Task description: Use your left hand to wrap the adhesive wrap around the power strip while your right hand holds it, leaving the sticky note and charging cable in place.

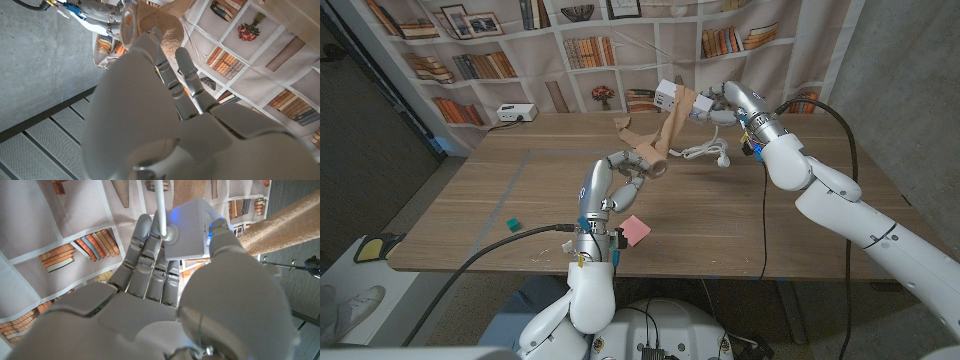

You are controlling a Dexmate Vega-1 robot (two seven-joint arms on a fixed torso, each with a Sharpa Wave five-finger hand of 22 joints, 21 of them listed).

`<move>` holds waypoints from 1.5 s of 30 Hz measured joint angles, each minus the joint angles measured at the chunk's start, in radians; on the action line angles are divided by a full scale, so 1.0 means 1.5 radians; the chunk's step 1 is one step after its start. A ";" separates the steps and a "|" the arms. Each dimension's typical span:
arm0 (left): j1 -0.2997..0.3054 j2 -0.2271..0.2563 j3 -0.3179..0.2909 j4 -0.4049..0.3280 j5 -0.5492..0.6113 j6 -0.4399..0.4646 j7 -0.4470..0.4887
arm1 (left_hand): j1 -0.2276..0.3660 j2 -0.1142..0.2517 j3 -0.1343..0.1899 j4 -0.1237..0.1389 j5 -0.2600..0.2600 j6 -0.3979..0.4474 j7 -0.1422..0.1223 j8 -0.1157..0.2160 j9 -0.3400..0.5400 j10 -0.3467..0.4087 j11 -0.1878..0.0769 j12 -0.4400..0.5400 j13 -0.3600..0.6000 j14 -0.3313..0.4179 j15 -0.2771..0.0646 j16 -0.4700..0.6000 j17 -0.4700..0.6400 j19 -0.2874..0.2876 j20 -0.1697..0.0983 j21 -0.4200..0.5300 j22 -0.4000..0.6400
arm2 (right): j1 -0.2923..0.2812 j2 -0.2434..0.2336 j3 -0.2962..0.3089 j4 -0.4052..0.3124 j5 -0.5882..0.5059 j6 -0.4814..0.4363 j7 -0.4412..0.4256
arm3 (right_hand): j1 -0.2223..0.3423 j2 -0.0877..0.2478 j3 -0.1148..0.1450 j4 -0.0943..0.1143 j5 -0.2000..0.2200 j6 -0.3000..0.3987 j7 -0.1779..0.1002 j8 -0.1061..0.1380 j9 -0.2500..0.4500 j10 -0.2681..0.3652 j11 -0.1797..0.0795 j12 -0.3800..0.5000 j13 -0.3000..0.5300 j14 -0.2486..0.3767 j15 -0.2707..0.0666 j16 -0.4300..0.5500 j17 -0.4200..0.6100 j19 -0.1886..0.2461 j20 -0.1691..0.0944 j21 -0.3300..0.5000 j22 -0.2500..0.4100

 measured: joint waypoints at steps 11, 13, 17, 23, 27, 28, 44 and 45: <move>0.022 -0.008 -0.007 0.001 -0.017 -0.001 0.014 | 0.000 0.000 -0.003 0.003 0.000 0.000 0.000 0.000 -0.002 0.000 0.000 0.000 -0.001 0.000 0.000 0.000 0.000 0.000 0.000 0.000 0.002 | -0.007 -0.002 0.008 -0.009 0.015 0.002 -0.002 | -0.001 0.001 0.000 0.000 0.000 0.000 0.000 -0.002 0.000 0.000 0.000 -0.001 0.000 0.001 0.001 -0.002 0.000 -0.005 0.000 0.000 0.000; 0.026 -0.009 -0.010 0.001 -0.020 -0.001 0.016 | 0.000 0.000 -0.003 0.003 0.000 0.000 0.000 0.000 -0.002 0.000 0.000 0.000 -0.002 0.000 0.000 0.002 0.000 0.000 0.000 0.000 0.002 | -0.009 -0.003 0.010 -0.011 0.017 0.002 -0.003 | -0.001 0.001 0.000 0.000 0.000 0.000 0.000 -0.002 0.000 0.000 0.000 -0.001 0.000 0.001 0.001 -0.002 0.000 -0.005 0.000 0.000 0.000; 0.034 -0.009 -0.017 -0.001 -0.027 -0.001 0.018 | 0.000 0.000 -0.004 0.002 0.000 0.000 0.000 0.000 -0.002 0.000 0.000 0.000 -0.002 0.000 0.000 0.003 0.000 0.000 0.000 0.000 0.002 | -0.016 -0.005 0.016 -0.017 0.021 0.002 -0.005 | -0.001 0.001 0.000 0.000 0.000 0.000 0.000 -0.002 0.000 0.000 0.000 -0.003 0.000 0.000 -0.001 -0.002 0.000 -0.005 0.000 0.000 0.000; 0.039 -0.009 -0.023 -0.004 -0.037 0.000 0.022 | 0.000 0.000 -0.005 0.001 0.000 0.000 0.000 0.000 -0.002 0.000 0.000 0.000 -0.002 0.000 0.000 0.003 -0.001 0.000 0.000 0.000 0.002 | -0.027 -0.010 0.025 -0.027 0.024 0.003 -0.007 | -0.001 0.001 0.000 0.000 0.000 0.000 0.000 -0.003 0.000 0.000 0.000 -0.004 0.000 -0.001 -0.002 -0.002 0.000 -0.005 0.000 0.000 0.000; 0.052 -0.011 -0.034 -0.005 -0.043 0.003 0.025 | 0.000 0.000 -0.005 0.001 0.000 0.000 0.000 -0.003 -0.002 0.000 0.000 0.000 -0.002 0.000 0.000 0.003 -0.001 0.000 0.000 0.000 0.002 | -0.035 -0.014 0.032 -0.034 0.030 0.007 -0.012 | -0.001 0.001 0.000 0.000 0.000 0.000 0.000 -0.004 0.000 0.000 0.000 -0.005 0.000 -0.001 -0.002 -0.002 0.000 -0.005 0.000 0.000 0.000; 0.053 -0.011 -0.036 -0.005 -0.043 0.003 0.025 | 0.000 0.000 -0.005 0.001 0.000 0.000 0.000 -0.003 -0.002 0.003 0.003 0.000 -0.002 0.000 0.000 0.003 -0.001 0.000 0.000 0.000 0.002 | -0.035 -0.014 0.032 -0.034 0.030 0.008 -0.013 | -0.001 0.001 0.000 0.000 0.000 0.000 0.000 -0.004 0.000 0.001 -0.001 -0.005 0.000 -0.001 -0.002 -0.002 0.000 -0.005 0.000 0.000 0.000; 0.071 -0.015 -0.060 0.000 -0.060 0.018 0.036 | 0.000 0.000 -0.005 0.001 0.005 0.002 0.002 -0.003 -0.002 0.004 0.004 0.000 -0.002 0.000 0.000 0.002 -0.001 -0.002 0.002 0.000 0.002 | -0.064 -0.026 0.054 -0.057 0.037 0.038 -0.020 | -0.002 0.002 0.000 0.000 0.000 0.000 0.000 -0.003 0.000 0.002 0.001 -0.003 0.000 0.000 -0.001 -0.005 0.000 -0.005 0.000 0.000 0.000; 0.071 -0.015 -0.060 0.000 -0.060 0.018 0.036 | 0.000 0.000 -0.005 0.001 0.005 0.002 0.002 -0.003 -0.002 0.004 0.004 0.000 -0.002 0.000 0.000 0.003 -0.001 -0.002 0.002 0.000 0.002 | -0.064 -0.026 0.054 -0.057 0.037 0.040 -0.020 | -0.002 0.002 0.000 0.000 0.000 0.000 0.000 -0.002 0.000 0.002 0.001 -0.003 0.000 0.000 -0.001 -0.005 0.000 -0.005 0.000 0.000 0.000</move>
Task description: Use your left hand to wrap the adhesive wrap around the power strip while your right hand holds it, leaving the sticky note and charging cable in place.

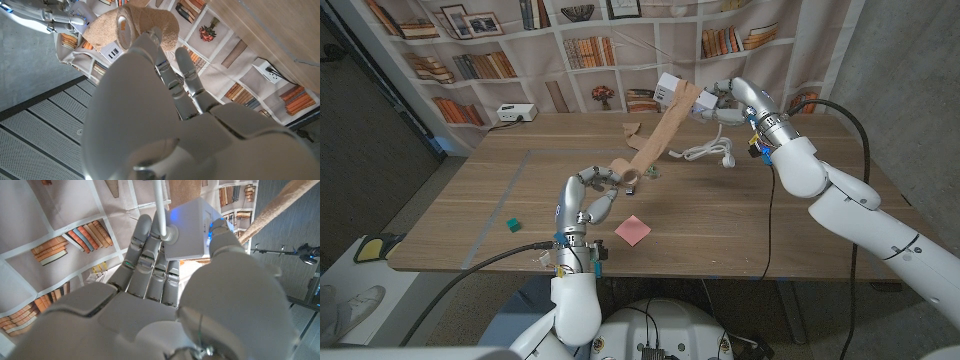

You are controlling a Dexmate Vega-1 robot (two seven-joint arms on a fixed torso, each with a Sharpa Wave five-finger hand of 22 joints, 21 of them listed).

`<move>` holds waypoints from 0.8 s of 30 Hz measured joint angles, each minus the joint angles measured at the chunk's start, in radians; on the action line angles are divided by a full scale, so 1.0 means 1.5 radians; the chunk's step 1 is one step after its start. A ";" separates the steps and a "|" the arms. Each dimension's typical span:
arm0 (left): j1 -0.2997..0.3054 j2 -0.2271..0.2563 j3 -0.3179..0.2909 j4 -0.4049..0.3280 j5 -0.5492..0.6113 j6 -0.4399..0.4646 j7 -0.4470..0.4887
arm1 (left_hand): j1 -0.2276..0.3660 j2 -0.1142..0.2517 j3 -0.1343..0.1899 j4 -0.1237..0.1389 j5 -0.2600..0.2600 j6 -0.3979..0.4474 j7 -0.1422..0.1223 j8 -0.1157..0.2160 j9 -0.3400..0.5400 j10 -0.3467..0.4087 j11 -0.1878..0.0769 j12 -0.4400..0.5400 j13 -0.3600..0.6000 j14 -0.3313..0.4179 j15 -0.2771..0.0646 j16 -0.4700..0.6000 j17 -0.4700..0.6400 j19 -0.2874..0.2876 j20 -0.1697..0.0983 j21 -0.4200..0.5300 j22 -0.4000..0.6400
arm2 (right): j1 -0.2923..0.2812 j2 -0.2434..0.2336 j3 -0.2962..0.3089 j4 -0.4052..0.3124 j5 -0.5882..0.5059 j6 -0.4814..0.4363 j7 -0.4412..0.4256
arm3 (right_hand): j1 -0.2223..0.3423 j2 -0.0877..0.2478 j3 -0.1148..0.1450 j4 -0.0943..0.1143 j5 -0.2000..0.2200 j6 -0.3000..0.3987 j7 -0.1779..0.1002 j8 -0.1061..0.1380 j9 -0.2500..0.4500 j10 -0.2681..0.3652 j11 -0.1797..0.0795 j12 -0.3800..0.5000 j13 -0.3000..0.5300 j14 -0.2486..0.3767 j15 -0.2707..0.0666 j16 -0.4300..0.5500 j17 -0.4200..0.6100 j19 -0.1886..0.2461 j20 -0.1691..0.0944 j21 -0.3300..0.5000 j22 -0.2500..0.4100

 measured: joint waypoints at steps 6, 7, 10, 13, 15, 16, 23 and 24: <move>-0.001 -0.002 0.000 0.002 0.001 0.007 0.004 | 0.000 0.000 0.000 0.000 0.000 0.000 0.000 0.000 0.000 0.000 0.000 0.000 0.000 0.000 0.000 0.002 0.000 0.000 0.000 0.006 0.000 | -0.009 -0.002 0.010 -0.005 0.003 0.016 0.000 | 0.000 0.000 0.000 0.000 0.000 0.000 0.000 0.000 0.000 0.000 0.000 0.000 0.000 0.000 0.000 0.000 0.000 0.000 0.000 0.000 0.000; -0.001 -0.002 0.000 0.002 0.001 0.009 0.004 | 0.000 0.000 0.000 0.000 0.000 0.000 0.000 0.000 0.000 0.000 0.000 0.000 0.000 0.000 0.000 0.002 0.000 0.000 0.000 0.006 0.000 | -0.009 -0.002 0.010 -0.005 0.003 0.017 0.000 | 0.000 0.000 0.000 0.000 0.000 0.000 0.000 0.000 0.001 0.000 0.000 0.000 0.000 0.001 0.000 0.000 0.000 0.000 0.000 0.000 0.000; -0.002 -0.003 0.000 0.002 0.001 0.009 0.004 | 0.000 0.000 0.000 0.000 0.000 0.000 0.000 0.000 0.000 0.000 0.000 0.000 0.000 0.000 0.000 0.002 0.000 0.000 0.000 0.006 0.000 | -0.009 -0.002 0.010 -0.005 0.006 0.025 0.002 | 0.000 0.000 0.000 0.000 0.000 0.000 0.000 0.000 0.001 0.000 0.000 -0.001 0.000 0.001 0.000 0.000 0.000 0.000 0.000 0.000 0.000; -0.004 -0.004 0.000 0.003 0.001 0.009 0.004 | 0.000 0.000 0.000 0.000 0.000 0.000 0.000 0.000 0.000 0.000 0.000 0.000 0.000 0.000 0.000 0.002 0.000 0.000 0.000 0.006 0.000 | -0.009 -0.002 0.010 -0.005 0.011 0.036 0.004 | 0.000 0.000 0.000 0.000 0.000 0.000 0.000 0.000 0.001 0.000 0.000 -0.001 0.000 0.001 0.000 0.000 0.000 0.000 0.000 0.000 0.000; -0.006 -0.005 0.000 0.004 -0.005 0.015 0.002 | 0.000 0.000 0.000 0.000 0.000 0.000 0.000 0.000 0.000 0.000 0.000 0.000 0.000 0.000 0.000 0.002 0.000 0.000 0.000 0.006 0.000 | -0.017 -0.003 0.019 -0.003 0.015 0.042 0.005 | 0.000 0.000 0.000 0.000 0.000 0.000 0.000 0.000 0.001 0.000 0.000 -0.001 0.000 0.001 0.001 0.000 0.000 0.000 0.000 0.000 0.000; -0.007 -0.005 0.000 0.005 -0.008 0.016 0.001 | 0.000 0.000 0.000 0.000 0.000 0.000 0.000 0.000 0.000 0.000 0.000 0.000 0.000 0.000 0.000 0.002 0.000 0.000 0.000 0.006 0.000 | -0.019 -0.003 0.021 -0.002 0.020 0.047 0.008 | 0.000 0.000 0.000 0.000 0.000 0.000 0.000 0.000 0.001 0.000 0.000 -0.001 0.000 0.001 0.001 0.000 0.000 0.000 0.000 0.000 0.000; -0.015 -0.007 -0.002 0.010 -0.025 0.024 -0.006 | 0.000 0.000 0.000 0.000 0.000 0.000 0.000 0.000 0.000 0.000 0.000 0.000 -0.002 0.000 0.000 0.002 -0.001 0.000 0.000 0.006 0.000 | -0.032 -0.003 0.033 -0.002 0.040 0.070 0.016 | 0.000 0.000 0.000 0.000 0.000 0.000 0.000 0.000 0.001 0.000 0.000 -0.003 0.000 0.002 0.002 0.000 0.000 0.000 0.000 0.000 0.000; -0.017 -0.008 -0.003 0.011 -0.029 0.025 -0.008 | 0.000 0.000 0.000 0.000 0.000 0.000 0.000 0.000 0.000 0.000 0.000 0.000 -0.002 0.000 0.000 0.002 0.000 0.000 0.000 0.006 0.000 | -0.036 -0.004 0.037 -0.005 0.044 0.075 0.018 | 0.000 0.000 0.000 0.000 0.000 0.000 0.000 0.000 0.001 0.000 0.000 -0.003 0.000 0.002 0.002 0.000 0.000 0.000 0.000 0.000 0.000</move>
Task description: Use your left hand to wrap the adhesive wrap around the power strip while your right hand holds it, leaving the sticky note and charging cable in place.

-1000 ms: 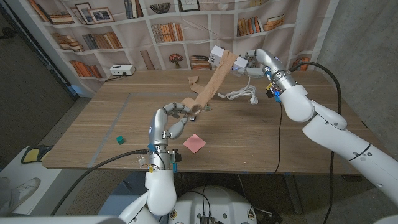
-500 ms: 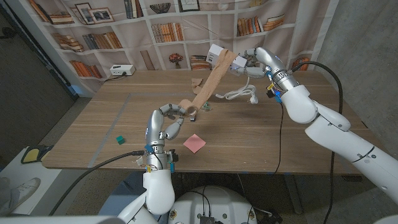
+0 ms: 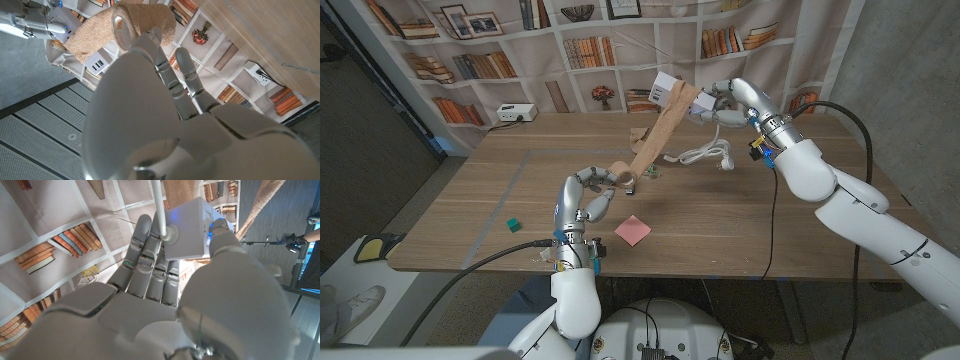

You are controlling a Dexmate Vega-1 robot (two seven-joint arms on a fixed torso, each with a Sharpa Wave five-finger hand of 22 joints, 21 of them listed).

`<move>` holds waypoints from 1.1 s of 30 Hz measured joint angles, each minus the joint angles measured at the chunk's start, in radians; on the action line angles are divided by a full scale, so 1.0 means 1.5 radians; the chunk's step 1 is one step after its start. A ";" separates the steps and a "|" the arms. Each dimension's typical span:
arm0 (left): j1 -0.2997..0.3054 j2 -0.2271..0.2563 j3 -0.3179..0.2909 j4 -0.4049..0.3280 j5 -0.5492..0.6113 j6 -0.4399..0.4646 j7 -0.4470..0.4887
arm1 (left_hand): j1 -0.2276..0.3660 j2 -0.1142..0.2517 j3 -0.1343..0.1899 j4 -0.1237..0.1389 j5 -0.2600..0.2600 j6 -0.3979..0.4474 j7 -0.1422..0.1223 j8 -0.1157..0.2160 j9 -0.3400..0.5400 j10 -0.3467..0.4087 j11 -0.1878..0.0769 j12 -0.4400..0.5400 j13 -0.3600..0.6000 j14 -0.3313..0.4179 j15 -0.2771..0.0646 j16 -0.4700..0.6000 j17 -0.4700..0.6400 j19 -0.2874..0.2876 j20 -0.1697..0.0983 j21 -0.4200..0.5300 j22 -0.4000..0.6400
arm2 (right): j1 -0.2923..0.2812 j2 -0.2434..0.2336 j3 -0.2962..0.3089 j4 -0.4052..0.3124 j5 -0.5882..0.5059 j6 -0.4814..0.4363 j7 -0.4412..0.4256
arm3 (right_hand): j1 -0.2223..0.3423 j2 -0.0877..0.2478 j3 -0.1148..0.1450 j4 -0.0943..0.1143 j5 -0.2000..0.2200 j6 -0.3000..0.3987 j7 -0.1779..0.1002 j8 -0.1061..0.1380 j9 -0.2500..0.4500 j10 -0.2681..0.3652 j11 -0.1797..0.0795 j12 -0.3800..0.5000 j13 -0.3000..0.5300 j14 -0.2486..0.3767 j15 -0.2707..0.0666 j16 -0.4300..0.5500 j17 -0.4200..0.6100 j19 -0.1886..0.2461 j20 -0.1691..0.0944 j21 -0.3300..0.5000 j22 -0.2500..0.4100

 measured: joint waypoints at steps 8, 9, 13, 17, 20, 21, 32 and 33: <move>-0.016 -0.003 -0.003 0.011 -0.019 0.007 -0.007 | 0.000 0.000 0.000 0.000 0.000 0.006 0.001 0.000 -0.003 0.000 0.000 0.000 -0.002 0.000 0.000 0.000 0.000 0.000 0.000 0.000 0.000 | -0.020 -0.006 0.015 -0.017 0.018 0.027 0.013 | 0.000 0.000 0.000 0.000 -0.001 0.000 0.000 0.000 0.000 0.000 0.000 0.000 0.000 0.000 0.000 0.000 0.000 0.000 0.000 0.000 0.000; -0.017 -0.003 -0.003 0.011 -0.019 0.007 -0.007 | 0.000 0.000 0.000 0.000 0.000 0.006 0.001 0.000 -0.003 0.003 0.003 0.000 -0.002 0.000 0.000 0.000 0.000 0.000 0.000 0.000 0.000 | -0.020 -0.006 0.015 -0.017 0.018 0.029 0.015 | 0.000 0.000 0.000 0.000 -0.002 0.000 0.000 -0.001 0.000 0.000 0.000 -0.001 0.000 0.000 0.000 0.000 0.000 0.000 0.000 0.000 0.000; -0.026 -0.005 -0.005 0.016 -0.025 0.008 -0.007 | 0.000 0.000 0.000 0.000 0.001 0.006 0.001 0.000 -0.006 0.004 0.004 0.000 -0.005 0.000 0.000 0.000 -0.001 0.000 0.000 0.000 0.000 | -0.025 -0.008 0.019 -0.022 0.021 0.039 0.024 | 0.000 0.000 0.000 0.000 0.000 0.000 0.000 -0.001 0.000 0.000 0.000 -0.003 0.000 0.000 0.000 0.000 0.000 0.000 0.000 0.000 0.000; -0.034 -0.006 -0.007 0.019 -0.033 0.012 -0.007 | 0.000 0.000 0.000 0.000 0.005 0.006 0.001 0.000 -0.007 0.004 0.004 0.000 -0.005 0.000 0.000 -0.001 -0.002 0.000 0.000 0.000 0.000 | -0.034 -0.010 0.023 -0.030 0.026 0.047 0.034 | 0.000 0.000 0.000 0.000 0.000 0.000 0.000 -0.002 0.000 0.000 0.000 -0.003 0.001 0.000 0.000 0.000 0.000 0.000 0.000 0.000 0.000; -0.040 -0.006 -0.010 0.021 -0.035 0.015 -0.007 | 0.000 0.000 0.000 0.000 0.005 0.006 0.001 0.000 -0.007 0.004 0.004 0.000 -0.005 0.000 0.000 -0.001 -0.002 0.000 0.000 0.000 0.000 | -0.038 -0.011 0.025 -0.031 0.034 0.052 0.040 | 0.001 -0.001 0.000 0.000 0.000 0.000 0.000 -0.002 0.000 0.000 0.000 -0.004 0.008 0.000 0.000 0.000 0.001 0.000 0.000 0.000 0.000; -0.043 -0.006 -0.011 0.023 -0.036 0.017 -0.007 | -0.002 -0.002 0.000 0.000 0.005 0.006 0.001 0.000 -0.007 0.004 0.004 0.000 -0.005 0.000 0.000 -0.001 -0.003 0.000 0.000 0.000 0.000 | -0.038 -0.011 0.025 -0.031 0.036 0.054 0.042 | 0.001 -0.001 0.000 0.000 0.000 0.000 0.000 -0.002 0.000 0.000 0.000 -0.004 0.010 0.000 0.000 0.000 0.001 0.000 0.000 -0.003 0.000; -0.060 -0.003 -0.014 0.037 -0.044 0.030 -0.007 | -0.003 -0.003 0.000 0.000 0.005 0.006 0.001 0.000 -0.006 0.004 0.004 0.000 -0.005 0.000 0.000 -0.001 -0.005 0.000 0.000 0.000 0.000 | -0.060 -0.016 0.046 -0.041 0.070 0.077 0.067 | 0.001 -0.001 0.000 0.000 0.000 0.000 0.000 -0.003 0.000 -0.001 -0.001 -0.001 0.012 0.000 0.000 0.000 0.003 0.000 0.000 -0.004 0.000; -0.062 -0.002 -0.015 0.038 -0.045 0.031 -0.007 | -0.003 -0.003 0.000 0.000 0.005 0.006 0.001 0.000 -0.006 0.004 0.004 0.000 -0.005 0.000 0.000 -0.001 -0.005 0.000 0.000 0.000 0.000 | -0.060 -0.016 0.048 -0.041 0.071 0.078 0.068 | 0.001 -0.001 0.000 0.000 0.000 0.000 0.000 -0.003 0.000 -0.001 -0.001 -0.001 0.012 0.000 0.000 0.000 0.003 0.000 0.000 -0.004 0.000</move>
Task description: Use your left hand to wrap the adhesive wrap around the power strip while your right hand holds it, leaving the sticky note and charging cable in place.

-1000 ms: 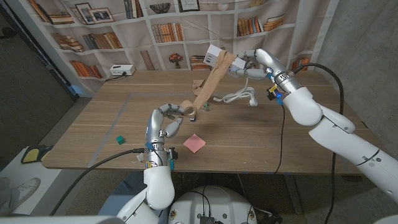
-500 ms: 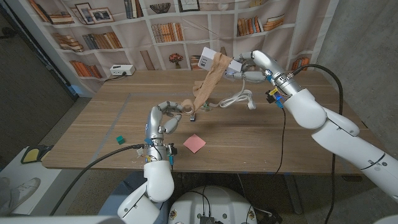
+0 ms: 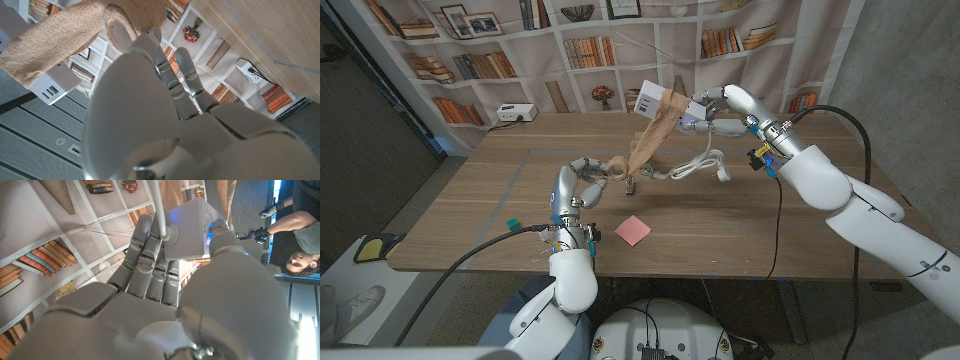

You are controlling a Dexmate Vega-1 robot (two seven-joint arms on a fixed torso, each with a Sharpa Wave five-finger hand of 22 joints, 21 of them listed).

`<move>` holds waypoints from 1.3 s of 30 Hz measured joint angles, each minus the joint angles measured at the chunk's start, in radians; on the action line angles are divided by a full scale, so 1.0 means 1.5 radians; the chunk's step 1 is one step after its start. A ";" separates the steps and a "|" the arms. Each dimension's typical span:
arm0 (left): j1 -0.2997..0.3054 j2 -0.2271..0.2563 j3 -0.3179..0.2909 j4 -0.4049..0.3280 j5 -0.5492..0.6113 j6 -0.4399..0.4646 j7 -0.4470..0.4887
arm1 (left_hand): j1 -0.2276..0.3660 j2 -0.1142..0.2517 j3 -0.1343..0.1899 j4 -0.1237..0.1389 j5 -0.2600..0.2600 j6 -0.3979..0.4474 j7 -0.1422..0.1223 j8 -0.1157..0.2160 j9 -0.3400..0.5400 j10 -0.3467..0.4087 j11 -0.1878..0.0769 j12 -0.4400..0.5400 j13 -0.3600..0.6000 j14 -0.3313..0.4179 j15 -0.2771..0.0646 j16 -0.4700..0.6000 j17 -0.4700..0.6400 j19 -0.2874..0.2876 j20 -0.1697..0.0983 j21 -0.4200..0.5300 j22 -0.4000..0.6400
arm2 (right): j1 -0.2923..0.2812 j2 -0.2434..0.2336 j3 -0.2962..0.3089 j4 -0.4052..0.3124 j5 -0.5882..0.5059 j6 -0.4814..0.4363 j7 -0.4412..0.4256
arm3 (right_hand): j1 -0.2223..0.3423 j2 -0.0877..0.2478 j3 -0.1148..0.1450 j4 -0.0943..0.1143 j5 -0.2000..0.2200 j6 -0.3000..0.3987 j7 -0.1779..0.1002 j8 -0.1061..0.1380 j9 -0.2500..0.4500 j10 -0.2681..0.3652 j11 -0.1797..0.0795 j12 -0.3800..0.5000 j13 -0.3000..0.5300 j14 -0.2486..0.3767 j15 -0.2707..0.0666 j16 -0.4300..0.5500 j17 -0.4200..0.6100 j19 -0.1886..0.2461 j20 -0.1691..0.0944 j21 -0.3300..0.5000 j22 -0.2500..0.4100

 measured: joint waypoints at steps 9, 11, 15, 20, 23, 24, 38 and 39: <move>-0.012 0.005 -0.003 0.014 -0.009 0.015 -0.001 | 0.000 0.000 0.000 0.000 0.000 0.001 -0.001 0.000 0.000 0.000 0.000 0.000 0.000 0.000 0.000 0.004 0.001 0.000 0.000 0.000 0.000 | -0.011 -0.003 0.011 -0.005 0.014 0.012 0.015 | -0.001 0.001 0.000 0.000 0.000 0.001 -0.001 0.000 0.000 0.002 0.002 0.000 0.000 -0.002 -0.002 0.000 0.000 0.000 0.000 0.000 0.000; -0.014 0.006 -0.003 0.016 -0.011 0.017 -0.002 | 0.000 0.000 0.000 0.000 0.000 0.003 -0.003 0.000 0.000 0.000 0.000 0.000 0.000 0.000 0.000 0.004 0.001 0.000 0.000 0.000 0.000 | -0.012 -0.003 0.011 -0.006 0.015 0.014 0.019 | -0.001 0.001 0.000 0.000 0.000 0.001 -0.001 0.001 0.000 0.002 0.002 -0.001 0.000 -0.002 -0.002 0.000 0.000 0.000 0.000 0.000 0.000; -0.023 0.009 -0.003 0.025 -0.017 0.020 -0.004 | 0.000 0.000 0.000 0.000 0.000 0.003 -0.003 0.000 0.000 0.000 0.000 0.000 0.000 0.000 0.000 0.004 0.000 0.000 0.000 0.000 0.000 | -0.014 -0.004 0.011 -0.009 0.017 0.017 0.026 | -0.001 0.001 0.000 0.000 0.000 0.002 -0.002 0.001 0.000 0.002 0.002 -0.001 0.001 -0.002 -0.002 0.000 0.000 0.000 0.000 0.000 0.000; -0.035 0.010 0.001 0.035 -0.021 0.022 -0.005 | 0.000 0.000 0.000 0.000 0.003 0.003 -0.003 0.000 0.000 0.000 0.000 0.000 0.000 0.000 0.000 0.004 0.000 -0.002 0.002 0.000 0.000 | -0.013 -0.005 0.007 -0.010 0.020 0.025 0.036 | -0.002 0.002 0.000 0.000 0.002 0.002 -0.002 0.001 0.000 0.002 0.002 -0.001 0.001 -0.002 -0.002 0.000 0.001 0.000 0.000 0.000 0.000; -0.044 0.010 0.003 0.039 -0.023 0.024 -0.005 | 0.000 0.000 0.000 0.000 0.004 0.003 -0.003 0.000 0.001 0.000 0.000 0.000 0.000 0.000 0.000 0.004 0.000 -0.002 0.002 0.000 0.000 | -0.012 -0.005 0.003 -0.010 0.022 0.031 0.042 | -0.002 0.002 0.000 0.000 0.003 0.002 -0.002 0.001 0.000 0.002 0.002 -0.001 0.001 -0.002 -0.002 0.000 0.001 0.000 0.000 0.000 0.000; -0.047 0.010 0.004 0.040 -0.024 0.024 -0.006 | 0.000 0.000 0.000 0.000 0.004 0.003 -0.003 0.000 0.002 0.000 0.000 0.000 0.000 0.000 0.000 0.004 0.000 -0.002 0.002 0.000 0.000 | -0.012 -0.005 0.002 -0.010 0.023 0.032 0.044 | -0.002 0.002 0.000 0.000 0.003 0.002 -0.002 0.001 0.000 0.001 0.002 -0.001 0.001 -0.002 -0.002 0.000 0.001 0.000 0.000 0.000 0.000; -0.083 0.016 0.013 0.057 -0.033 0.035 -0.013 | 0.000 0.000 0.000 0.000 0.004 0.003 -0.003 0.000 0.000 0.000 0.000 0.000 -0.001 0.000 0.000 0.006 -0.001 -0.002 0.002 0.000 0.000 | -0.012 -0.007 -0.010 -0.012 0.035 0.053 0.069 | -0.002 0.002 0.000 0.000 0.003 0.002 -0.002 0.000 0.000 0.001 0.001 -0.005 0.002 -0.001 -0.001 0.000 0.001 0.000 0.000 0.000 0.000; -0.085 0.017 0.013 0.058 -0.034 0.035 -0.013 | 0.000 0.000 0.000 0.000 0.004 0.003 -0.003 0.000 0.000 0.000 0.000 0.000 -0.001 0.000 0.000 0.006 -0.001 -0.002 0.002 0.000 0.000 | -0.012 -0.007 -0.011 -0.013 0.035 0.054 0.070 | -0.002 0.002 0.000 0.000 0.003 0.002 -0.002 0.000 0.000 0.001 0.001 -0.005 0.002 -0.001 -0.001 0.000 0.001 0.000 0.000 0.000 0.000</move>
